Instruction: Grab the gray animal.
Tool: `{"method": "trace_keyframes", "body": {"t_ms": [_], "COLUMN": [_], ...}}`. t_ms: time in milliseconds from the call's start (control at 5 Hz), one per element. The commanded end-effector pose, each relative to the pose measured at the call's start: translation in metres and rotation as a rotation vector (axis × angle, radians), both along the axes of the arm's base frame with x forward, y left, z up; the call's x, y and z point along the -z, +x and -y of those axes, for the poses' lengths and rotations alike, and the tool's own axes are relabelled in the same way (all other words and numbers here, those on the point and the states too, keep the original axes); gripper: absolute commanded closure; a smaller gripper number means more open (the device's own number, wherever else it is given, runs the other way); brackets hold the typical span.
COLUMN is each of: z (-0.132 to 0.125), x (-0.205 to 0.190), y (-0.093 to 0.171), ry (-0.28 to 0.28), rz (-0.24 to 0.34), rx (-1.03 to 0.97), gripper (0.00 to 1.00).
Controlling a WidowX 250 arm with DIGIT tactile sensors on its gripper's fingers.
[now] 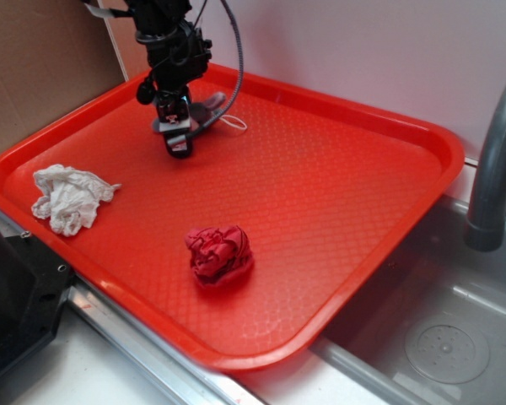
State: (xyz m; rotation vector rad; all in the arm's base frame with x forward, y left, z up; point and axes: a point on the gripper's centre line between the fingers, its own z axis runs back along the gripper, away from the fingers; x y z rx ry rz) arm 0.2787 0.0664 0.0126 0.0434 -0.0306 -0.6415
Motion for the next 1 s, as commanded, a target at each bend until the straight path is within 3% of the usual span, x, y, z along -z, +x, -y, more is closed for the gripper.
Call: {"method": "trace_keyframes", "body": {"t_ms": [0, 200, 400, 600, 800], "z": [0.013, 0.039, 0.085, 0.115, 0.123], "x": [-0.065, -0.117, -0.170, -0.219, -0.260], "y": [-0.030, -0.051, -0.074, -0.078, -0.072], "ry": [-0.027, -0.142, -0.189, -0.144, -0.116], "rz": [0.122, 0.100, -0.005, -0.078, -0.111], "rx": [-0.368, -0.439, -0.603, -0.595, -0.595], "gripper": [1.00, 1.00, 1.00, 1.00, 1.00]}}
